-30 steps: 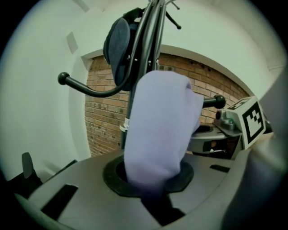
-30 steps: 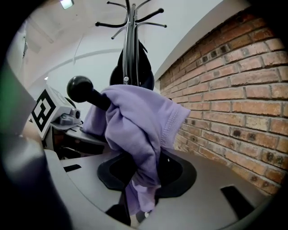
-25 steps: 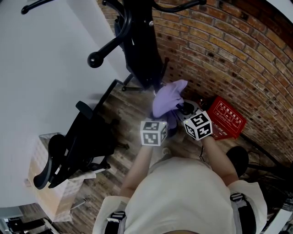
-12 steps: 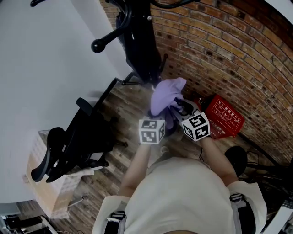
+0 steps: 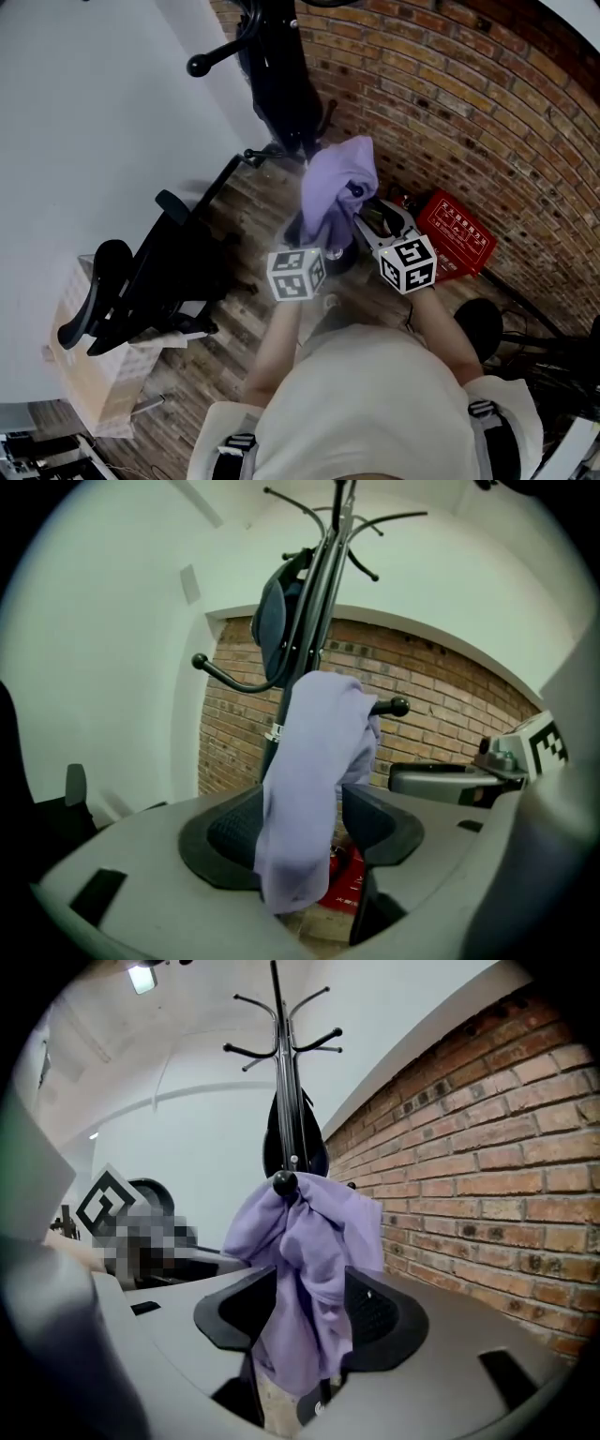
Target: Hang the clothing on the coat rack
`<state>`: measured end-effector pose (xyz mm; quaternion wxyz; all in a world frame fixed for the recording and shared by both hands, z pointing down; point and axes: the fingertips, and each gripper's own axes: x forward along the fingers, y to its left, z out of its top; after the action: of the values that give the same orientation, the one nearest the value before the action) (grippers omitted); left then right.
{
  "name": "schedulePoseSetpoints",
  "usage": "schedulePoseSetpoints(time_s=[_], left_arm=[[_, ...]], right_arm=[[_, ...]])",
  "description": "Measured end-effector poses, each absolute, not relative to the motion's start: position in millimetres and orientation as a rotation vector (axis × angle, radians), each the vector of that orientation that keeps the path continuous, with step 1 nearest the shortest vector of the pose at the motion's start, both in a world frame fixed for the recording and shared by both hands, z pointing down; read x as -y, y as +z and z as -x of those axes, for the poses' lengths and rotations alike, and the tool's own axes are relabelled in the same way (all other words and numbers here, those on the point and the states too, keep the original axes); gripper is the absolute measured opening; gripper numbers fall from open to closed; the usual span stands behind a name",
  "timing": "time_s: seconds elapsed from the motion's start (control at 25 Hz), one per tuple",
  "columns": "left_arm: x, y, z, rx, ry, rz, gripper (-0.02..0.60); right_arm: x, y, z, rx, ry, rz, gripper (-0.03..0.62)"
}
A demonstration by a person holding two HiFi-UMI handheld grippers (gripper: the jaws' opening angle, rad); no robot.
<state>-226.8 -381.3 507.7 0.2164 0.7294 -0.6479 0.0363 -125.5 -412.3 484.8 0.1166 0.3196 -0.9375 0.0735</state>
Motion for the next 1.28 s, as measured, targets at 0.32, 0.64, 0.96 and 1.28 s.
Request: schedulePoseSetpoints(time_s=[0.32, 0.64, 0.96, 1.28], left_arm=[[333.9, 496.1, 216.0, 1.905, 0.044, -1.962, 0.237], [269.5, 479.7, 186.6, 2.010, 0.024, -1.934, 0.144], [218.9, 465.5, 151.2, 2.021, -0.025, -1.956, 0.049], [189.3, 457.8, 126.4, 2.019, -0.069, -1.982, 0.037]], right_arm=[[363.8, 459.4, 110.6, 2.844, 0.214, -0.871, 0.199], [305.2, 445.6, 87.4, 2.907, 0.230, -0.785, 0.152], [257.6, 445.4, 59.3, 2.911, 0.184, -0.751, 0.043], [226.3, 437.9, 43.0, 2.928, 0.119, -0.715, 0.014]])
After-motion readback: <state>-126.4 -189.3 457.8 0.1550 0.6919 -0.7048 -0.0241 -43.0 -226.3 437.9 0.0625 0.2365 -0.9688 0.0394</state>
